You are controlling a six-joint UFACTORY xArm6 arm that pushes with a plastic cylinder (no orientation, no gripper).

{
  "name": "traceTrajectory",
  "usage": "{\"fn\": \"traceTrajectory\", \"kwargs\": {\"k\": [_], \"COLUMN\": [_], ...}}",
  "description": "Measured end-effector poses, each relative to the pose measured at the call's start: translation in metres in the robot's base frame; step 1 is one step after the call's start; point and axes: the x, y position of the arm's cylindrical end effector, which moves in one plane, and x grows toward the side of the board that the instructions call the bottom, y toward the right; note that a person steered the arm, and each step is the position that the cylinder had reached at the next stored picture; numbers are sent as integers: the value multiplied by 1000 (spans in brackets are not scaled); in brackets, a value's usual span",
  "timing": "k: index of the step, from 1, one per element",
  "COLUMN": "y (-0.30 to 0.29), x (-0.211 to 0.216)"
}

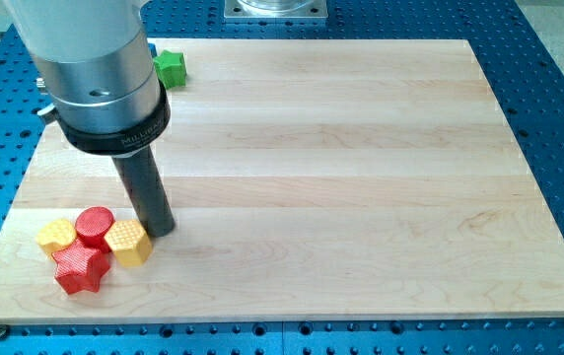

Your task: Move the cube right side of the green circle

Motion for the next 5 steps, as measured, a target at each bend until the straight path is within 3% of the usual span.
{"fn": "traceTrajectory", "kwargs": {"k": [2, 3, 4, 5], "y": [7, 14, 15, 67], "x": [22, -8, -119, -236]}}
